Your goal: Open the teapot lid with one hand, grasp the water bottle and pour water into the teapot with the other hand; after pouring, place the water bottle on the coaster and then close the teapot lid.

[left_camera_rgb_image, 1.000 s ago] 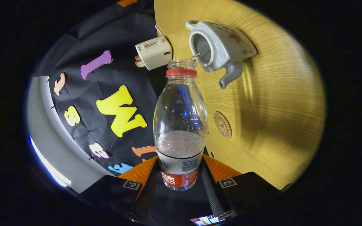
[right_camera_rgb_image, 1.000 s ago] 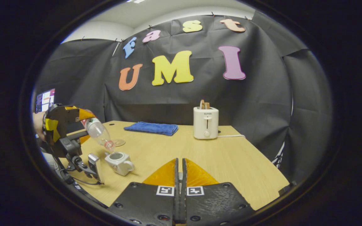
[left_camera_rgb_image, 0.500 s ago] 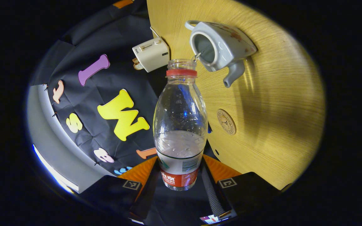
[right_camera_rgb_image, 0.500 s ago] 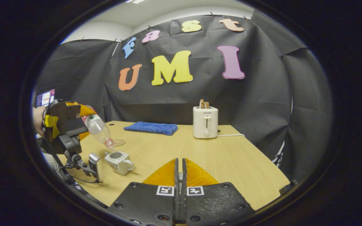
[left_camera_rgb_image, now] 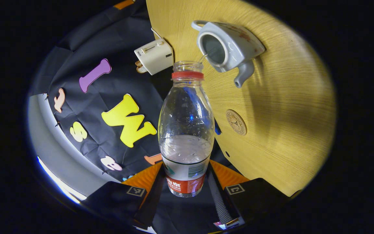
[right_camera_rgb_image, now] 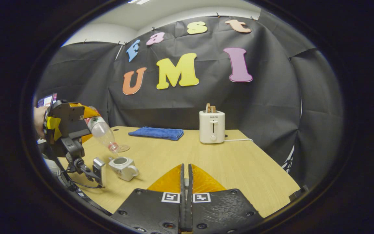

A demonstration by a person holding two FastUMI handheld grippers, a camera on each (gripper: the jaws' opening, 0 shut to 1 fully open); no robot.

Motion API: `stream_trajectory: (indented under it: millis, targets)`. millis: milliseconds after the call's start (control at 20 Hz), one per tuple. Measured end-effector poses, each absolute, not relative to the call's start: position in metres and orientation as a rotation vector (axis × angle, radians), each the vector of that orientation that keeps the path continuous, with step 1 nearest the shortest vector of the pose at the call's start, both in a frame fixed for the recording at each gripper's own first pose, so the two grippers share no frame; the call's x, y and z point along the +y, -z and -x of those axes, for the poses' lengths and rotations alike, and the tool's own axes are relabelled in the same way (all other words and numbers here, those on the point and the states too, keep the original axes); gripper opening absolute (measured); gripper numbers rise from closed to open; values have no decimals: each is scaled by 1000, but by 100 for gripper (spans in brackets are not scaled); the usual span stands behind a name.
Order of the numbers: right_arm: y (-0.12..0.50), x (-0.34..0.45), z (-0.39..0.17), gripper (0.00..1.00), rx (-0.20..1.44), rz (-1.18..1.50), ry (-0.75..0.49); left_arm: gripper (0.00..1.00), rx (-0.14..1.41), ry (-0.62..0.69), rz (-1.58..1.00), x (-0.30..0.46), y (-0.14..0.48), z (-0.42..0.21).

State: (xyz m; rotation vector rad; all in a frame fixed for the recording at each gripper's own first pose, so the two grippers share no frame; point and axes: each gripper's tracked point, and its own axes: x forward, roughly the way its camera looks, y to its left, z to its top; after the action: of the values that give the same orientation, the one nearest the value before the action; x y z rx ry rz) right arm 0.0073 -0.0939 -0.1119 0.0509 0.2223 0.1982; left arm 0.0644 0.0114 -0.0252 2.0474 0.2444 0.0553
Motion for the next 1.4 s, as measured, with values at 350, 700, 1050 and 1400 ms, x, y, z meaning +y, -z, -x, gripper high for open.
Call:
stream_trajectory:
  millis: [350, 700, 1050, 1400]
  targets:
    - [111, -92, -6, 0, 218, -53, -202, 75, 258, -54, -2064, 11, 24, -63]
    - [111, -91, -5, 0, 220, -51, -205, 75, 269, -53, -2058, 9, 24, -65]
    - [109, -89, -4, 0, 219, -52, -204, 75, 250, -47, -1962, 12, 27, -68]
    - [106, -80, -4, 0, 238, -71, -207, 74, 245, 8, -1443, 22, 53, -65]
